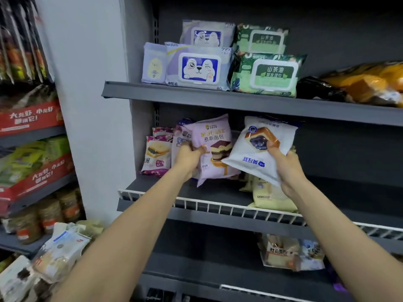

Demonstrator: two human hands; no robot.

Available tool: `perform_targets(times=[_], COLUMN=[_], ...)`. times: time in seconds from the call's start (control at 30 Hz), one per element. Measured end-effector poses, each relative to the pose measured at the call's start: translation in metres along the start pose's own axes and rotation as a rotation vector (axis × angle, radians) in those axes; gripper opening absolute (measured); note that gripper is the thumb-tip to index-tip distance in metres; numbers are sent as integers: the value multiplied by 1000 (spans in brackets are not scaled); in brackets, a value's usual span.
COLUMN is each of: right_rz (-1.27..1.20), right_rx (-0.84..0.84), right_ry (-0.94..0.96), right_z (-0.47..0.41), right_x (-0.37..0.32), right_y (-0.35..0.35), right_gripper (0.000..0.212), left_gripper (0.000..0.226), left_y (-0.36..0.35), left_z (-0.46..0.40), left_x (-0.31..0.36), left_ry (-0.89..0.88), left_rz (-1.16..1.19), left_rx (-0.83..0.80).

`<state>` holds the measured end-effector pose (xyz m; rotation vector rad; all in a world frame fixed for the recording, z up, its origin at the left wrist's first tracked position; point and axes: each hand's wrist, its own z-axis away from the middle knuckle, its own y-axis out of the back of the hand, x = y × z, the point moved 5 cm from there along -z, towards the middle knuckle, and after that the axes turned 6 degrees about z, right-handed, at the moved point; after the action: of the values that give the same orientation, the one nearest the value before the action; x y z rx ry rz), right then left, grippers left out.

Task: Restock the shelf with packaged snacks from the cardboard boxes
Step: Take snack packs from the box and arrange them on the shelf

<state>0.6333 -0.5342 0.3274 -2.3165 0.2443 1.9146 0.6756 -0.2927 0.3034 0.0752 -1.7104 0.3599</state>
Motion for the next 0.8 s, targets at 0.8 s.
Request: perform_targets(times=[0.8], right_rz=[-42], right_rx=[-113], right_ry=[-41], right_z=[-55], right_x=[22], right_y=[14], right_gripper=[46], left_gripper=[58], left_y=[-72], left_z=[-23], left_x=[-3], left_ry=[-351], left_rz=[-1071], left_rx=[199])
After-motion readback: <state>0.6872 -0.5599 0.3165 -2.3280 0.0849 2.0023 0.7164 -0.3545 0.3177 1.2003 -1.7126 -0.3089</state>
